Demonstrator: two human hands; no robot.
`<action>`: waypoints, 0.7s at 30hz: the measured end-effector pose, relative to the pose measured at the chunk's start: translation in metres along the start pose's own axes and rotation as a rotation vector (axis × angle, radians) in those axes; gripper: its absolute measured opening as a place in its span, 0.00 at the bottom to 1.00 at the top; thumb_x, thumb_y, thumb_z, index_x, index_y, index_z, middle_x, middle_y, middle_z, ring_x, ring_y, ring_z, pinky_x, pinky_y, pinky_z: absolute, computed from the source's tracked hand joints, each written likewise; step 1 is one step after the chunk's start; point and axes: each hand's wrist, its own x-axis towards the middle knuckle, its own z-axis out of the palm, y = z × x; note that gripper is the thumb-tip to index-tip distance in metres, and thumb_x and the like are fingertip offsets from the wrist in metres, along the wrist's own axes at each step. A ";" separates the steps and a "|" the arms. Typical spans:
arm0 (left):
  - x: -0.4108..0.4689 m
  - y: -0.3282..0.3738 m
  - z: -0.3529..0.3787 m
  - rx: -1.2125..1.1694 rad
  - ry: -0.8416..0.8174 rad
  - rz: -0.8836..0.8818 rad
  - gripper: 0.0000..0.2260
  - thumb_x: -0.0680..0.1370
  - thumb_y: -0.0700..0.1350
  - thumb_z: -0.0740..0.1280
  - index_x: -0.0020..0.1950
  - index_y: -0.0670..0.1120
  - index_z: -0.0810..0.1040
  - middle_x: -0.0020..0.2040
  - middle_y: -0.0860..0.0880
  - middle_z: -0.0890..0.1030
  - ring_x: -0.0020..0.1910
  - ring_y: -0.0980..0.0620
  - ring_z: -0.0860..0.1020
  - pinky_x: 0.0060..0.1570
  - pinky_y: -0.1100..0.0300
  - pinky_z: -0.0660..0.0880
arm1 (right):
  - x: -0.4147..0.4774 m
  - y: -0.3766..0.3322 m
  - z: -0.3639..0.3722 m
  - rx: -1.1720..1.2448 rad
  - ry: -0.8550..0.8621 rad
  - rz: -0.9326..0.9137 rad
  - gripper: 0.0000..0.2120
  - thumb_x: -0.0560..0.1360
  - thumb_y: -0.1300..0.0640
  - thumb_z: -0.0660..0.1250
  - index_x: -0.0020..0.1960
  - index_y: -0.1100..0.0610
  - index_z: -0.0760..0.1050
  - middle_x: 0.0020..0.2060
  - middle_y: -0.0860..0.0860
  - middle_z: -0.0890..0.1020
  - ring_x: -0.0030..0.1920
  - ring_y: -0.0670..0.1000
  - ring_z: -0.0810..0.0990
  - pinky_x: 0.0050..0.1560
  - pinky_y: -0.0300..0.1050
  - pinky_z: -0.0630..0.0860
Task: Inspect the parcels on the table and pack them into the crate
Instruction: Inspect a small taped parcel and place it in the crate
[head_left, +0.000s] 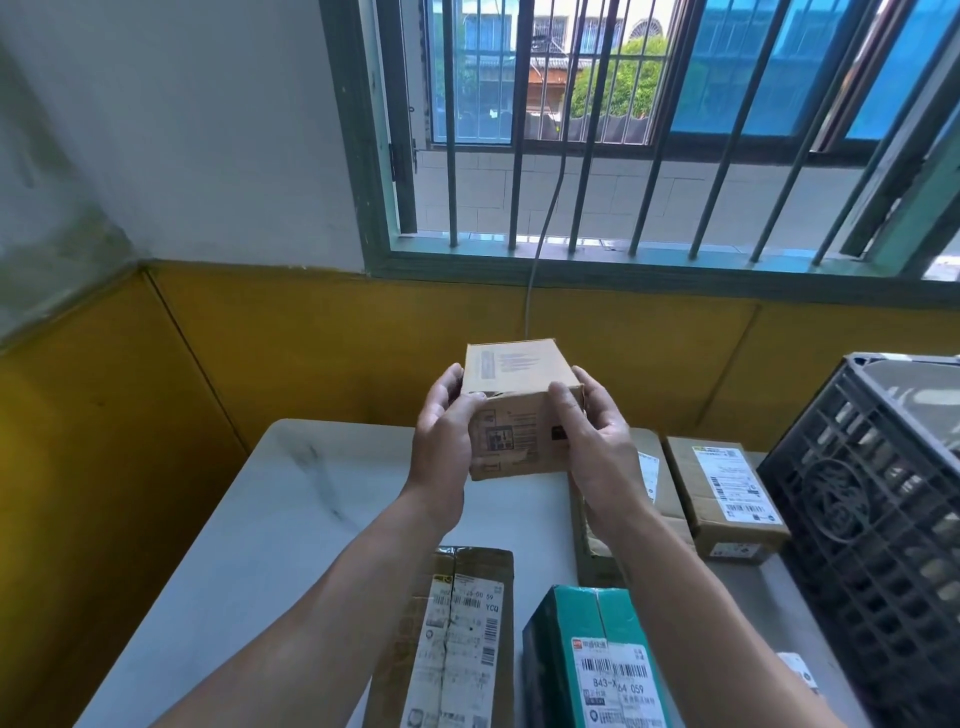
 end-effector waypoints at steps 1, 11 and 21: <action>0.000 -0.001 0.000 -0.003 -0.004 -0.003 0.16 0.85 0.52 0.58 0.73 0.60 0.67 0.62 0.57 0.81 0.61 0.52 0.79 0.44 0.62 0.81 | 0.000 0.000 0.001 0.002 0.005 0.003 0.24 0.80 0.44 0.63 0.75 0.43 0.65 0.64 0.46 0.80 0.61 0.48 0.80 0.51 0.43 0.83; 0.001 -0.001 -0.002 -0.006 0.019 0.011 0.18 0.83 0.49 0.64 0.72 0.60 0.67 0.65 0.55 0.79 0.64 0.51 0.77 0.61 0.49 0.79 | -0.004 0.004 0.001 0.044 -0.003 0.041 0.24 0.81 0.48 0.65 0.75 0.46 0.64 0.64 0.51 0.80 0.63 0.52 0.79 0.56 0.51 0.83; 0.000 -0.001 -0.003 -0.002 -0.027 -0.033 0.18 0.84 0.51 0.63 0.72 0.63 0.67 0.64 0.56 0.80 0.62 0.50 0.79 0.59 0.48 0.81 | -0.004 0.005 0.000 0.037 -0.056 0.058 0.34 0.71 0.41 0.65 0.75 0.44 0.65 0.62 0.52 0.81 0.61 0.54 0.79 0.54 0.49 0.81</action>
